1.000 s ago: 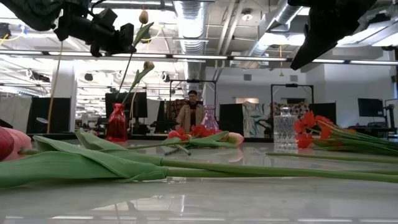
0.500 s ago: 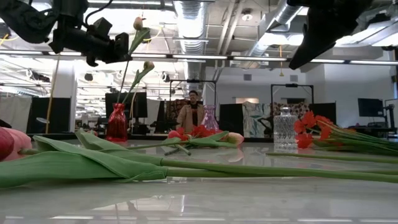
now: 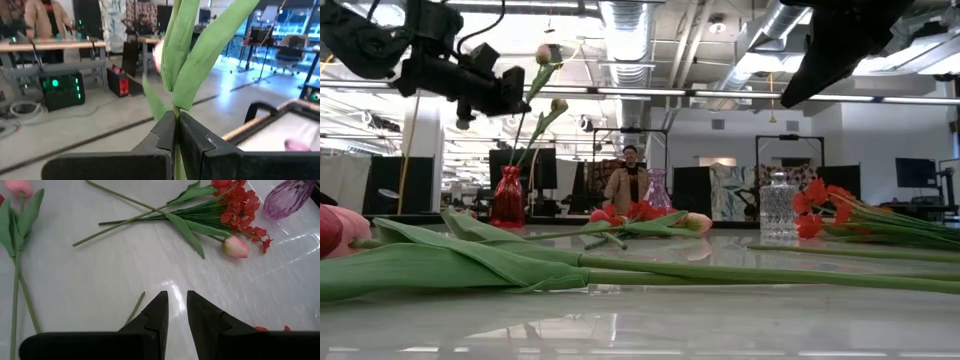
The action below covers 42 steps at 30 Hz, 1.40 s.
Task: Sort flowers into vase by color
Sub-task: Put the pink tulip into the red vase
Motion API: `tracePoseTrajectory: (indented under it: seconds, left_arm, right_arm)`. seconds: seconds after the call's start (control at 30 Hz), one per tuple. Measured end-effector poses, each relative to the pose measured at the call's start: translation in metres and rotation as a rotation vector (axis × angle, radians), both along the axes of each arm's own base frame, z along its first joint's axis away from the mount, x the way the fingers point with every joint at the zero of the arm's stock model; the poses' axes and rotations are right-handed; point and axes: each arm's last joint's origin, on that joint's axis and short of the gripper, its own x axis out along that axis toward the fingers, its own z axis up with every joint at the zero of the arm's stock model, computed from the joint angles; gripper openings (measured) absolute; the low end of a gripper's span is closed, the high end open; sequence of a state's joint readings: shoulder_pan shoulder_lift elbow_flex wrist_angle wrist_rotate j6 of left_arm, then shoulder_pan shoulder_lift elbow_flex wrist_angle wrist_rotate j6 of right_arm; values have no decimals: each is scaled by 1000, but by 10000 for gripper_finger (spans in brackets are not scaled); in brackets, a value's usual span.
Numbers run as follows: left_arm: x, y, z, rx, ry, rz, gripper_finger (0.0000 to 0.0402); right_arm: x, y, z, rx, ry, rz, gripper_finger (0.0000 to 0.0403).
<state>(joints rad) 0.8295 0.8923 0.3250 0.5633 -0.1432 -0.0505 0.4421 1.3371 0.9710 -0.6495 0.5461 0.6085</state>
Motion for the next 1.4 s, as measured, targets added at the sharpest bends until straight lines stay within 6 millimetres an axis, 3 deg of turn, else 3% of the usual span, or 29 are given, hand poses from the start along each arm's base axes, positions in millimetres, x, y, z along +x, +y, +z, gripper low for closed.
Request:
tracePoseTrajectory:
  seconds: [0.17,0.63,1.03,1.4]
  left_arm:
    - [2,1,-17,-44,4,-5,0]
    - [7,7,-33,-116,73,0,0]
    - [7,7,-34,-142,64,-3,2]
    - [2,0,-23,-111,35,-5,84]
  right_arm:
    - [0,0,0,0,0,0,97]
    - [0,0,0,-6,3,6,97]
    - [0,0,0,-12,6,13,97]
    - [0,0,0,-13,7,14,97]
